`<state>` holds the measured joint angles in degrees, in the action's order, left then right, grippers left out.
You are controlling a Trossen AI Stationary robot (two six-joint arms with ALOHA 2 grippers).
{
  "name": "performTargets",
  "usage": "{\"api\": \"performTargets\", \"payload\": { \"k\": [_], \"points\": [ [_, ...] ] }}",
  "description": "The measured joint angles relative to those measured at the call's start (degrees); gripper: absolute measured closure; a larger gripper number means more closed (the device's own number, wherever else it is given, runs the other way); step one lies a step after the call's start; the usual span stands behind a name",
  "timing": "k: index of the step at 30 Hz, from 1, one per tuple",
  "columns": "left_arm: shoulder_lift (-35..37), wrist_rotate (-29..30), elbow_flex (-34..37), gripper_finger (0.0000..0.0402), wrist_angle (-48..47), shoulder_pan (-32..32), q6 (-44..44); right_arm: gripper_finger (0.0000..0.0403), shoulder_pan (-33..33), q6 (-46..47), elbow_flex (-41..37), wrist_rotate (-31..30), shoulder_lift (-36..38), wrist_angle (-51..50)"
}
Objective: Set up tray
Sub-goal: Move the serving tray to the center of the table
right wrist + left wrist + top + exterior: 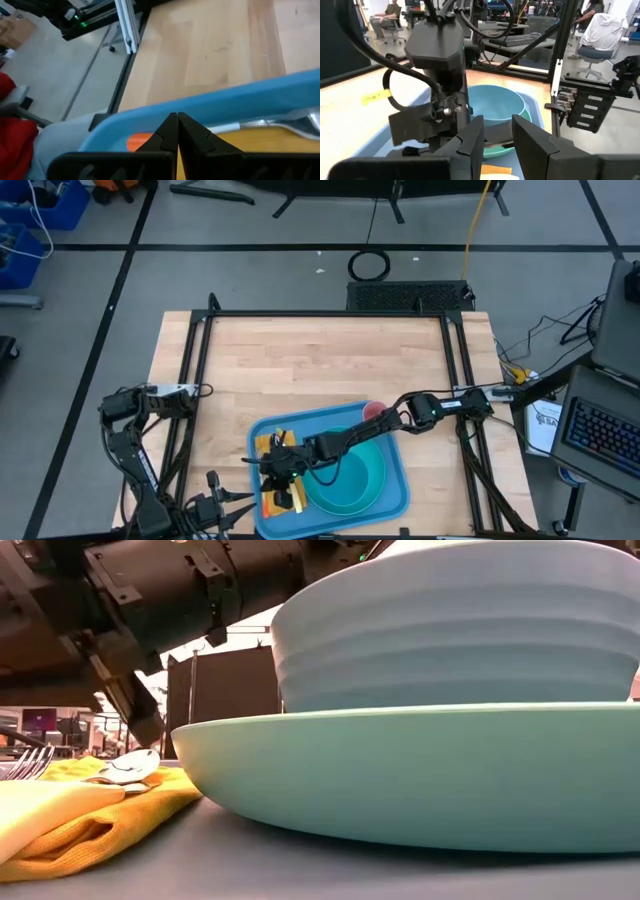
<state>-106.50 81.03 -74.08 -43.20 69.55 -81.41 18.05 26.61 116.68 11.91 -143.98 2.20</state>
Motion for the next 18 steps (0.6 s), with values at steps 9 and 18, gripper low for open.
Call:
{"api": "performTargets", "payload": {
  "k": [9,18],
  "points": [
    [-0.04,-0.59,0.00,0.0298,0.85,-0.04,-0.39,0.0403,0.62,-0.96,0.00,0.24,-0.28,0.92],
    [-0.04,-3.60,0.00,0.0298,3.59,-0.50,-0.39,0.0403,4.83,-10.85,0.00,-13.53,7.08,-13.04]
  ]
}}
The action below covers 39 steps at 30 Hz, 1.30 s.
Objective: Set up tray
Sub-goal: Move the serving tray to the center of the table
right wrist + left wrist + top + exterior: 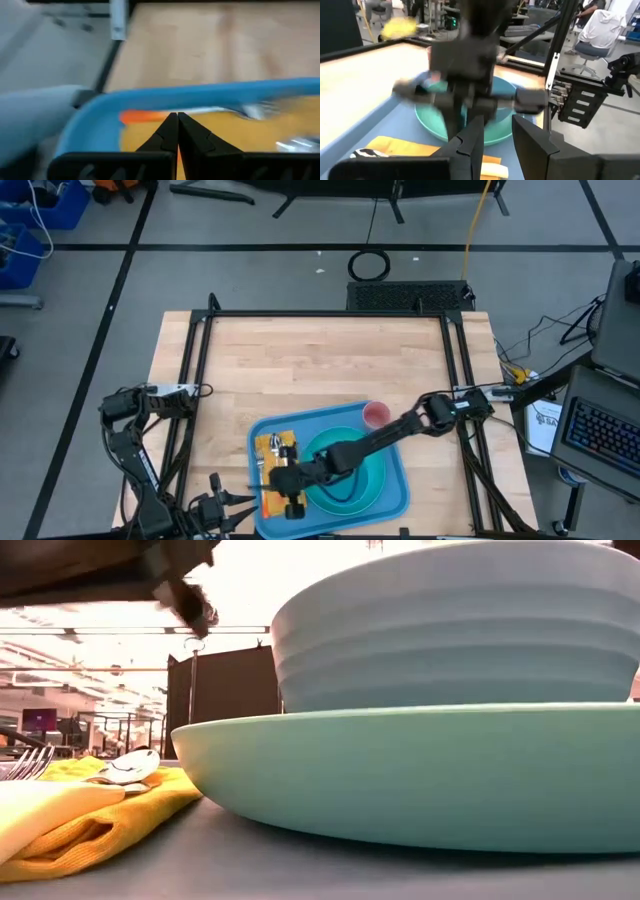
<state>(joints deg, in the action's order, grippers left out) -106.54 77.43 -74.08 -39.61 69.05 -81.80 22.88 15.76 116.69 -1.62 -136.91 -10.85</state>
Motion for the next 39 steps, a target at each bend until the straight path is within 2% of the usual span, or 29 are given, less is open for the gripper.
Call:
{"api": "performTargets", "payload": {
  "k": [7,12,14,21,26,29,33,39],
  "points": [
    [0.00,-1.42,0.00,0.0298,0.61,-0.65,0.02,0.0403,4.60,-0.77,-6.14,-21.87,12.23,-15.30],
    [0.00,-2.47,0.00,0.0298,0.72,-1.22,0.05,0.0403,7.04,8.10,-19.70,-31.44,26.15,-19.47],
    [0.00,-2.45,0.00,0.0298,0.72,-1.28,0.13,0.0403,7.93,13.96,-26.57,-33.01,32.59,-19.31],
    [0.02,-1.38,0.00,0.0298,0.28,-2.27,1.74,0.0403,11.21,37.17,-50.27,-32.07,54.58,-19.24],
    [0.02,-1.41,0.00,0.0298,-0.06,-3.52,3.68,0.0396,13.31,47.42,-66.37,-28.04,65.77,-10.08],
    [0.02,-1.93,0.00,0.0298,-0.28,-4.55,4.78,0.0372,14.44,54.07,-74.64,-26.35,70.15,-5.90],
    [0.02,-3.08,0.00,0.0298,-0.50,-5.82,5.27,0.0319,16.48,64.08,-83.78,-25.00,74.31,-1.15],
    [0.02,-5.05,0.00,0.0298,-0.86,-6.95,6.51,0.0252,19.03,72.33,-91.34,-25.06,76.44,3.64]
  ]
}}
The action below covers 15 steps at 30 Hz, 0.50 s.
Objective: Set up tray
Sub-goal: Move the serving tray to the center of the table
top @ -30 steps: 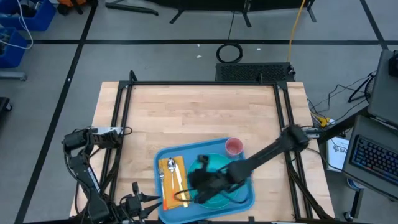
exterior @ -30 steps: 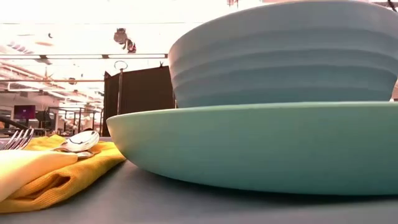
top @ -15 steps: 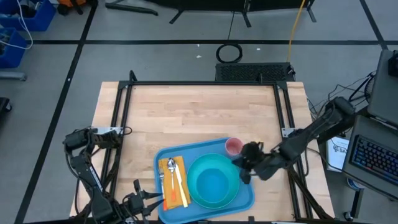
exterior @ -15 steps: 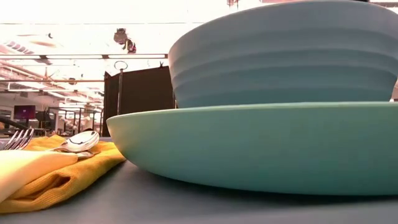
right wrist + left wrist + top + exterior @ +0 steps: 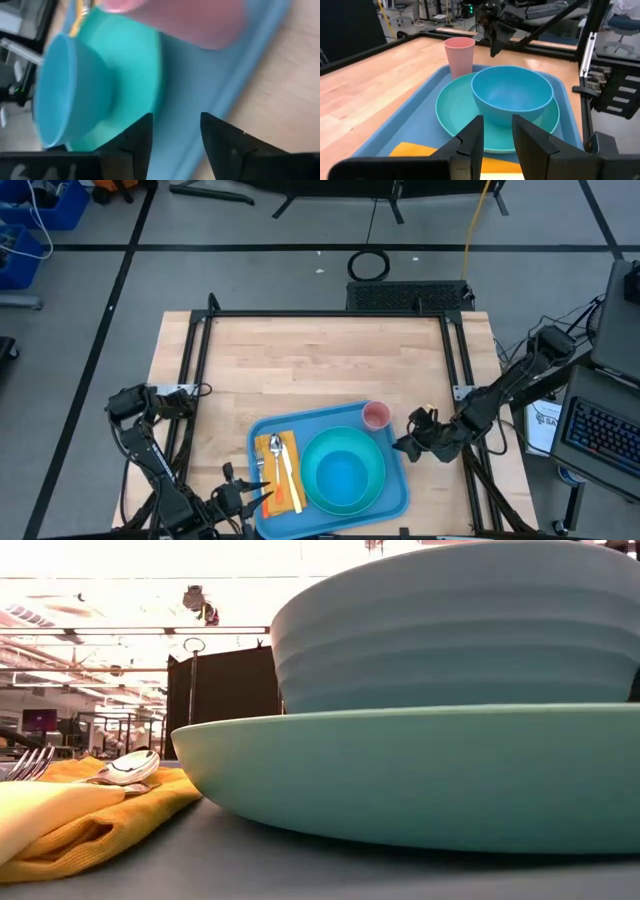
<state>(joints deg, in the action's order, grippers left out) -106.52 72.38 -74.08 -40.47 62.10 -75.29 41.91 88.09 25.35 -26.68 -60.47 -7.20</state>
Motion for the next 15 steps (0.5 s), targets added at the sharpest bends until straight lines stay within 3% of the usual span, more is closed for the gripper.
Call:
{"api": "performTargets", "payload": {
  "k": [8,15],
  "points": [
    [0.02,-0.46,0.00,0.0298,0.07,-0.11,-0.05,0.0248,2.24,9.93,-4.37,2.93,-0.33,-0.29],
    [0.02,-0.97,0.00,0.0298,0.30,-0.04,-0.92,0.0256,2.84,10.62,-4.70,7.55,-5.82,4.25]
  ]
}}
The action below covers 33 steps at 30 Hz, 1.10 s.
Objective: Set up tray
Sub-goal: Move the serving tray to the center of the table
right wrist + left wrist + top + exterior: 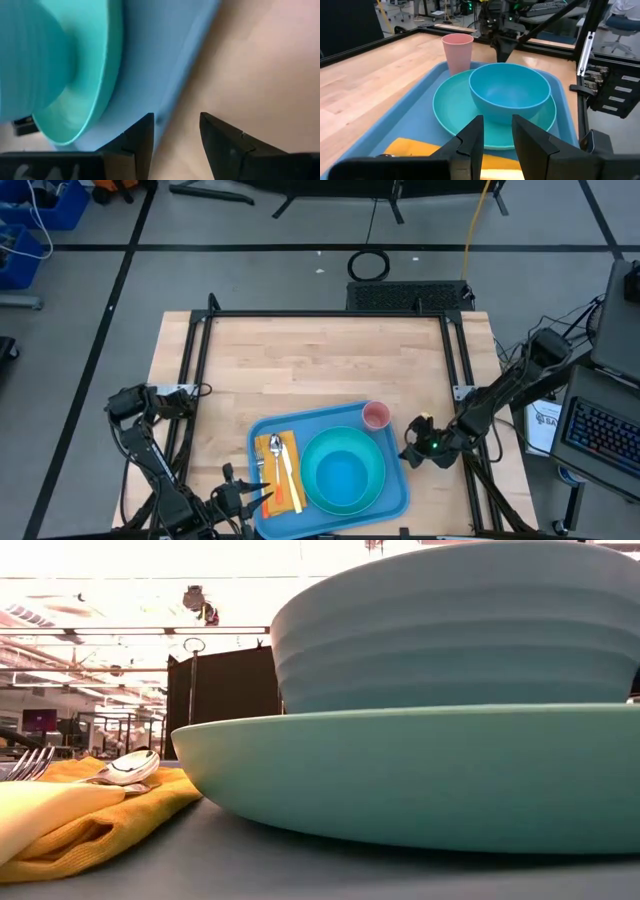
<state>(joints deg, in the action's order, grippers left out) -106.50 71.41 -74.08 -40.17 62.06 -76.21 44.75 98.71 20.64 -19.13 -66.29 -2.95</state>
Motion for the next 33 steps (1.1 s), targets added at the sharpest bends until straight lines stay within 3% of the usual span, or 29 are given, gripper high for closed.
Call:
{"api": "performTargets", "payload": {
  "k": [16,21,28,33],
  "points": [
    [0.00,-2.58,0.00,0.0298,4.26,0.00,-0.78,0.0264,-0.04,-3.96,0.09,0.64,-14.28,20.86],
    [0.00,-3.19,0.00,0.0298,5.96,0.00,-1.02,0.0294,-0.04,-4.14,0.26,1.13,-16.99,22.82],
    [0.00,-3.91,0.00,0.0298,8.82,0.00,-0.85,0.0381,-0.07,-0.81,0.22,-1.73,-18.75,27.30],
    [0.00,-3.91,0.00,0.0298,10.51,0.00,-0.37,0.0382,-0.09,-0.49,0.17,-2.77,-18.99,27.20]
  ]
}}
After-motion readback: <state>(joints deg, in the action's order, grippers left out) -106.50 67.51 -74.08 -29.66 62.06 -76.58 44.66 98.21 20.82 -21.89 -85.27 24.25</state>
